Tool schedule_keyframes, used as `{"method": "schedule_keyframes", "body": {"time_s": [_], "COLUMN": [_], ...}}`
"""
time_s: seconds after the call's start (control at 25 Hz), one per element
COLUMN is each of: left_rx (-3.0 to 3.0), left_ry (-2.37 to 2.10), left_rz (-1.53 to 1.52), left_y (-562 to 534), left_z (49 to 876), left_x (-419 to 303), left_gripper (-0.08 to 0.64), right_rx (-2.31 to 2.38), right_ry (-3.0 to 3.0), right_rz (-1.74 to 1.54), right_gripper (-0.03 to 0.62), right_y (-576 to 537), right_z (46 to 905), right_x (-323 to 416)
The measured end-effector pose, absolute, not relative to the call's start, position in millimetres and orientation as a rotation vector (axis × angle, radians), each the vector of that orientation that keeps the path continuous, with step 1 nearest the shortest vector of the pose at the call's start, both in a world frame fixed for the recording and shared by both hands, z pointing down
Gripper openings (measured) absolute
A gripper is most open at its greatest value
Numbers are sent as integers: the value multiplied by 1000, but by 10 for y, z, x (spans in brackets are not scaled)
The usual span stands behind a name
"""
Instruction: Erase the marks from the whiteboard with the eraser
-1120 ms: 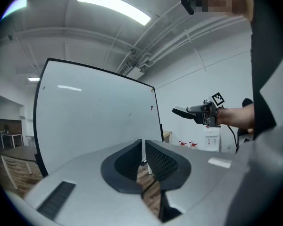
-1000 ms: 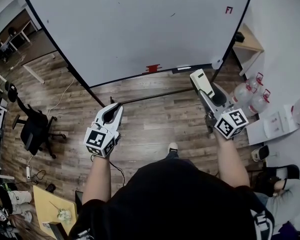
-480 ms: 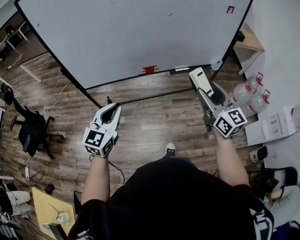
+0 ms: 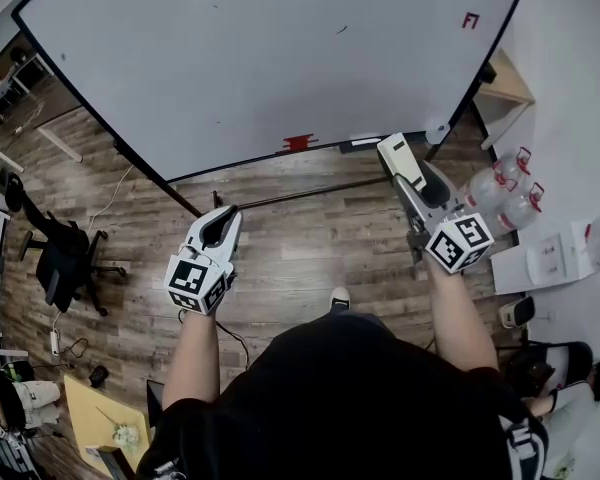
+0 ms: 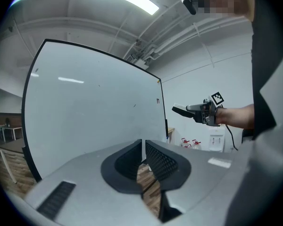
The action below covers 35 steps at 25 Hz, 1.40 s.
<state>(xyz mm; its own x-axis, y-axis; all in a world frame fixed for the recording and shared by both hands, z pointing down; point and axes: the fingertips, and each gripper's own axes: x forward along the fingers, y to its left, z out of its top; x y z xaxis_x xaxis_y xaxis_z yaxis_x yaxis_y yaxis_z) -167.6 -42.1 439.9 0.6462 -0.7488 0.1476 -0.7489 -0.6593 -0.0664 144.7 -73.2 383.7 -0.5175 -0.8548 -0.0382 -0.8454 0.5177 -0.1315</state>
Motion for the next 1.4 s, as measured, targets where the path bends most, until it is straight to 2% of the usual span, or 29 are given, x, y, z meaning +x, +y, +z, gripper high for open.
{"method": "schedule_keyframes", "body": {"time_s": [1.4], "left_rx": [2791], "left_ry": [-1365], "left_rz": [297], "left_y": [-1632], "left_z": [4481], "left_x": [-1226], "left_gripper": [15], "right_rx": [-1389], "right_ry": [2744], "right_rz": [-204], "right_gripper": [250], "right_y": [-2184], "right_z": [3979], "right_x": [1737]}}
